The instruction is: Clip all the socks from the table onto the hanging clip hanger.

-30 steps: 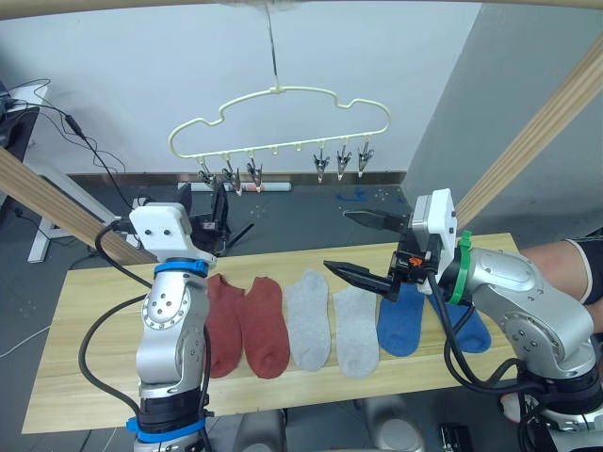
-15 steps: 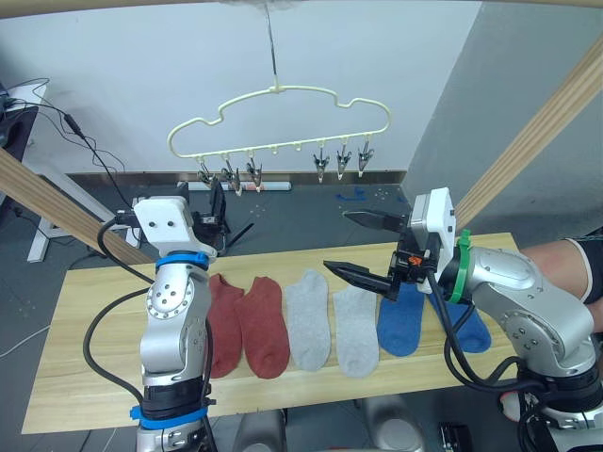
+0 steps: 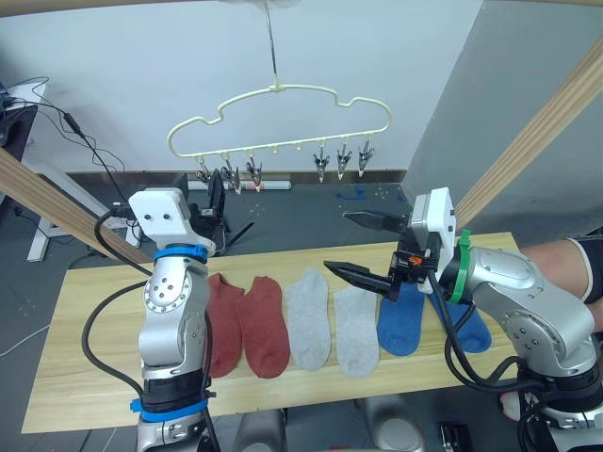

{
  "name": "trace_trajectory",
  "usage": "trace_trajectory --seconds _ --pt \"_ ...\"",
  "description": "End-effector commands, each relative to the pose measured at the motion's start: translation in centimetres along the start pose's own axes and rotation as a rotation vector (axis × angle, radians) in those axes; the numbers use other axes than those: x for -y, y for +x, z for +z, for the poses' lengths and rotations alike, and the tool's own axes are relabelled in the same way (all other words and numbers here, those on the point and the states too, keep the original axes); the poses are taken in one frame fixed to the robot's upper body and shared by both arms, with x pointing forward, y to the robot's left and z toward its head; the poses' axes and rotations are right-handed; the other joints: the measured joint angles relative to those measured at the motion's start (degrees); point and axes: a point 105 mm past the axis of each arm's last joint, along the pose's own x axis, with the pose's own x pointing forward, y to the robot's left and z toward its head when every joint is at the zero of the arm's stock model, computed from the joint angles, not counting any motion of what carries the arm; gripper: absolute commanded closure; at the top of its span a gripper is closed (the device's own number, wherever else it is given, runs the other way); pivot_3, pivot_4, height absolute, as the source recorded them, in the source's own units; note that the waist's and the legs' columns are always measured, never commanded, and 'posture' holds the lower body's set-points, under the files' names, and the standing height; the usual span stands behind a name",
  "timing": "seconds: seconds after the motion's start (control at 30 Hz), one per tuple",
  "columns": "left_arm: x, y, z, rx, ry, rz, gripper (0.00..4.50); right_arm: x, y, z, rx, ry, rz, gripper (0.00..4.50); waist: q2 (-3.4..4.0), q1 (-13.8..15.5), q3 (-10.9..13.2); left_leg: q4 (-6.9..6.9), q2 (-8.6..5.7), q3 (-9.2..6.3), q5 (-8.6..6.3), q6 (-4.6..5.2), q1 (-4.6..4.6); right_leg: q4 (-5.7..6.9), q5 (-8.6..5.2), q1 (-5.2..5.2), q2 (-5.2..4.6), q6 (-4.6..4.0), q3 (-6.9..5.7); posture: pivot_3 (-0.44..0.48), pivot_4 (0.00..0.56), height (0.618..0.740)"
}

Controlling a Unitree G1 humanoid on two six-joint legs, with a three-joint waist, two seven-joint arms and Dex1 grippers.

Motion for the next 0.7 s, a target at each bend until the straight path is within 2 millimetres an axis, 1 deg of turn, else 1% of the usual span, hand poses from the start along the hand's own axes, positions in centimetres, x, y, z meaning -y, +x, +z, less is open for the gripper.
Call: trace_trajectory --seconds 0.03,0.4,0.5,0.6,0.67,0.7 --pt "0.34 0.38 1.21 0.051 0.019 -0.025 1.71 -0.42 -0.07 1.21 0.039 -0.026 0.018 0.0 -0.01 0.01 0.09 0.0 0.0 0.0 0.0 0.0 0.0 0.0 0.0 0.0 0.0 0.0 0.0 -0.194 0.316 0.74" --pt "0.22 0.67 1.2 0.052 0.04 -0.018 1.71 -0.47 -0.23 1.13 0.038 -0.017 0.014 0.0 -0.11 0.0 0.62 0.0 0.0 0.0 0.07 -0.12 -0.04 -0.01 0.0 -0.03 0.0 0.0 -0.01 -0.198 0.317 0.74" --pt "0.28 0.7 1.5 0.068 0.051 -0.024 2.24 -0.49 -0.22 1.13 0.038 -0.016 0.013 0.0 -0.11 0.0 0.74 0.0 0.0 0.0 0.07 -0.13 -0.06 -0.01 0.0 -0.04 -0.01 0.0 -0.01 -0.198 0.317 0.74" --pt "0.35 0.7 1.61 0.075 0.052 -0.029 3.09 -0.52 -0.19 1.17 0.037 -0.015 0.013 0.0 -0.11 0.0 0.75 0.0 0.0 0.0 0.07 -0.14 -0.09 -0.01 0.0 -0.07 -0.01 0.0 0.0 -0.198 0.318 0.74" --pt "0.45 0.72 1.67 0.078 0.052 -0.035 3.59 -0.53 -0.09 1.24 0.037 -0.013 0.013 0.0 -0.12 0.0 0.76 0.0 0.0 0.0 0.07 -0.13 -0.09 -0.01 0.0 -0.07 -0.01 0.0 -0.01 -0.197 0.32 0.74" --pt "0.47 0.72 1.69 0.079 0.053 -0.036 3.76 -0.54 -0.06 1.27 0.037 -0.012 0.014 0.0 -0.12 0.0 0.77 0.0 0.0 0.0 0.07 -0.13 -0.1 -0.01 0.0 -0.07 -0.01 0.0 -0.01 -0.197 0.32 0.74"
